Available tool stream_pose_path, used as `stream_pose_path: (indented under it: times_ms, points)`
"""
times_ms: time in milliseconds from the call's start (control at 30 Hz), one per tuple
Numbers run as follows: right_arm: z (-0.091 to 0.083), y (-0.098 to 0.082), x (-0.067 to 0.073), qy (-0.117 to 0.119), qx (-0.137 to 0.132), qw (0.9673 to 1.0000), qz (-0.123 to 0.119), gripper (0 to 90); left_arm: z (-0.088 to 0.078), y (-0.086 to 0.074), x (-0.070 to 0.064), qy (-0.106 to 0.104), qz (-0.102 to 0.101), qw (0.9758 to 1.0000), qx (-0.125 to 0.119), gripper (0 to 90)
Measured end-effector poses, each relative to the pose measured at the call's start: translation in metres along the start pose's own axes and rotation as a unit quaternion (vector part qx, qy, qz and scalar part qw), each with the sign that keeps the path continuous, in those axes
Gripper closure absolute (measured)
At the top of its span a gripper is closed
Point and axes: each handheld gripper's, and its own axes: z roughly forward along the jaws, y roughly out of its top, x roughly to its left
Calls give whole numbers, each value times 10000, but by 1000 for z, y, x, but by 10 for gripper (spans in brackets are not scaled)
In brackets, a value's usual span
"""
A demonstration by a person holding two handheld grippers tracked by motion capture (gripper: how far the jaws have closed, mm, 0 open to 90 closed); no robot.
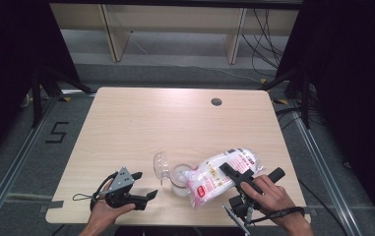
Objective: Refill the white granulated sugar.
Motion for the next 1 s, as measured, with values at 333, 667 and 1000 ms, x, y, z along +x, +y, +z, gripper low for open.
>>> stream_pose_path:
  times_ms: [333,667,1000]
  points:
    - [8,-14,4,28,-654,9923,1051,746,-1,0,0,-1,19,10000,10,161]
    - [14,-34,16,60,-1026,9651,2410,751,-1,0,0,2,21,10000,15,161]
    - [26,-60,30,186,-1515,8974,4140,761,-1,1,0,-7,44,10000,20,161]
